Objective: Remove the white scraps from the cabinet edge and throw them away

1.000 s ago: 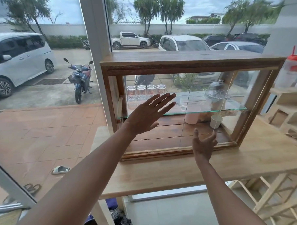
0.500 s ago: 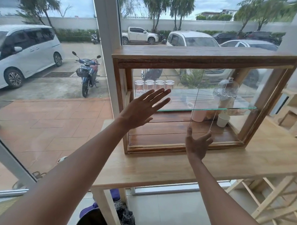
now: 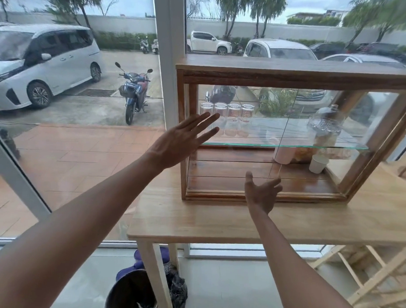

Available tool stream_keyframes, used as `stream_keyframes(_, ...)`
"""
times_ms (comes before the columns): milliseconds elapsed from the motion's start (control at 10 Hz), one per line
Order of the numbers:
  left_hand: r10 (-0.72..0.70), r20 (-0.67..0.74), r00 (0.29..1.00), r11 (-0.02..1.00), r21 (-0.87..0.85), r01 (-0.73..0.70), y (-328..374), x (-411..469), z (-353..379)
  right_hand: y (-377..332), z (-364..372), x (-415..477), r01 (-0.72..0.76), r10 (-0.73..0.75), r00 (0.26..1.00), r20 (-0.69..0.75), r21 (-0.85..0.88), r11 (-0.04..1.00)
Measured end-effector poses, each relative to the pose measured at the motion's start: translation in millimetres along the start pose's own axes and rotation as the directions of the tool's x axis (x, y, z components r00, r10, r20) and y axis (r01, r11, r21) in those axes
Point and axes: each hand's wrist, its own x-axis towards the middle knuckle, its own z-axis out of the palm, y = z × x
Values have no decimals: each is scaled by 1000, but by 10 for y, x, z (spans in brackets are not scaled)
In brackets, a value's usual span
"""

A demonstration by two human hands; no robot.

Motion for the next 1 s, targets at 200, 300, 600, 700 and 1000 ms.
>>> stream_keyframes(200,-80,7,997,994,-78,80,87,-82,-19,8,-44,14,19,-17,998,56,-35,999)
stream_keyframes(300,-111,32,993,987,-109,114,149,-82,-33,80,-82,3,79,-69,991,116,-86,993)
stream_keyframes(600,-260,142,955,901,-320,293,501,-378,55,328,-216,61,295,-244,939,244,-199,935)
stream_keyframes(700,-326,245,913,789,-462,405,870,-660,200,461,-255,62,375,-306,913,271,-259,890)
stream_keyframes(1000,-353,553,755,541,-538,646,2032,-1038,384,888,-175,-193,675,-497,734,462,-420,606)
